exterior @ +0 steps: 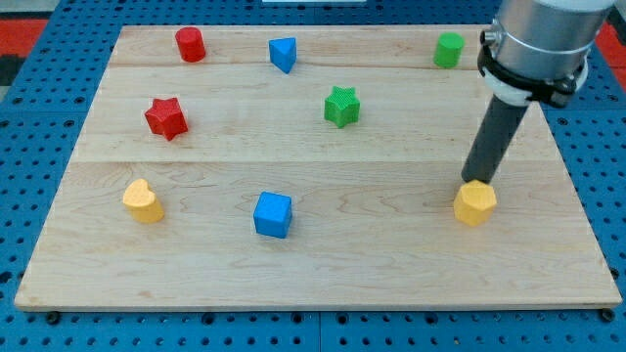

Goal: Move green circle closer to the green star

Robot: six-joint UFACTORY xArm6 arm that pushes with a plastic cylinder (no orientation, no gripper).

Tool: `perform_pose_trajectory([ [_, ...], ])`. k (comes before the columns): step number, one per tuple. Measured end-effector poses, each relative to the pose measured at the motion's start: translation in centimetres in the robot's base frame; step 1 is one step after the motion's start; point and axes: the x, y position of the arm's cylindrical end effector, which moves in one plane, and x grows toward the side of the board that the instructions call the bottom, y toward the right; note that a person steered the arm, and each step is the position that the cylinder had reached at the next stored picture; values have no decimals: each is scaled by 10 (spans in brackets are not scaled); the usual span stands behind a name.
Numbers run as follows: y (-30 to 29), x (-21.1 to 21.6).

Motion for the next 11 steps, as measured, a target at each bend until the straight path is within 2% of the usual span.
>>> perform_pose_trajectory([
  [1, 0, 26],
  [2, 44, 8],
  [3, 60, -30],
  [7, 84, -238],
  [8, 64, -260],
  [10, -54, -225],
  [11, -88, -231],
])
